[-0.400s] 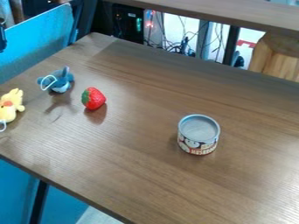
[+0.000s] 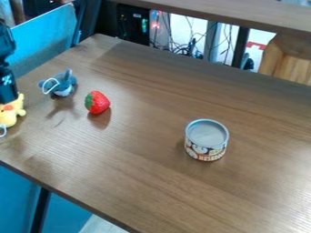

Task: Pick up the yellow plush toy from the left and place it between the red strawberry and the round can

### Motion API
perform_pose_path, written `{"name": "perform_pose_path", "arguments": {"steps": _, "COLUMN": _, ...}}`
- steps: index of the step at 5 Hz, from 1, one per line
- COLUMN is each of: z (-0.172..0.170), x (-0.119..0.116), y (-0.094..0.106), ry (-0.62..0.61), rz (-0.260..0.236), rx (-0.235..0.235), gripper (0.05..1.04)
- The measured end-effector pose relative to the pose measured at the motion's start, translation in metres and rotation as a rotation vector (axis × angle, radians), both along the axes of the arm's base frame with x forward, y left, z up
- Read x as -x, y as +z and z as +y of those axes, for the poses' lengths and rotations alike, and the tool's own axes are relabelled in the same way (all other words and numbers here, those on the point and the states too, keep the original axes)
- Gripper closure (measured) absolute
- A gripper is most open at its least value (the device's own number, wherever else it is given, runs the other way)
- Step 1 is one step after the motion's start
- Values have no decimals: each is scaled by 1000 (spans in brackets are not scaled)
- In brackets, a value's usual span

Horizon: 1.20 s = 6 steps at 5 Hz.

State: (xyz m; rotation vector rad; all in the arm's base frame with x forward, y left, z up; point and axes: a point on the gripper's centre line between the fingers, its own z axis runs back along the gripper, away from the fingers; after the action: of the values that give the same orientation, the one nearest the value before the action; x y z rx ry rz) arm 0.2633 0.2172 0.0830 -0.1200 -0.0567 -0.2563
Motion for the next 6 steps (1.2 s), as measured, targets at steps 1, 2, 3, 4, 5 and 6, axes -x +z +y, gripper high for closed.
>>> {"name": "perform_pose_path", "arguments": {"steps": 1, "z": 14, "x": -4, "y": 1, "ry": 126, "rz": -37, "rx": 51, "gripper": 79}}
{"name": "perform_pose_path", "arguments": {"steps": 2, "z": 28, "x": -6, "y": -9, "ry": 267, "rz": 48, "rx": -38, "gripper": 79}}
{"name": "perform_pose_path", "arguments": {"steps": 3, "z": 29, "x": -9, "y": -22, "ry": 316, "rz": 140, "rx": -150, "gripper": 79}}
{"name": "perform_pose_path", "arguments": {"steps": 4, "z": 25, "x": -12, "y": -37, "ry": 334, "rz": 188, "rx": -173, "gripper": 79}}
{"name": "perform_pose_path", "arguments": {"steps": 5, "z": 21, "x": -19, "y": -36, "ry": 340, "rz": 183, "rx": -158, "gripper": 79}}
{"name": "perform_pose_path", "arguments": {"steps": 6, "z": 23, "x": -21, "y": -48, "ry": 379, "rz": 215, "rx": -143, "gripper": 130}}
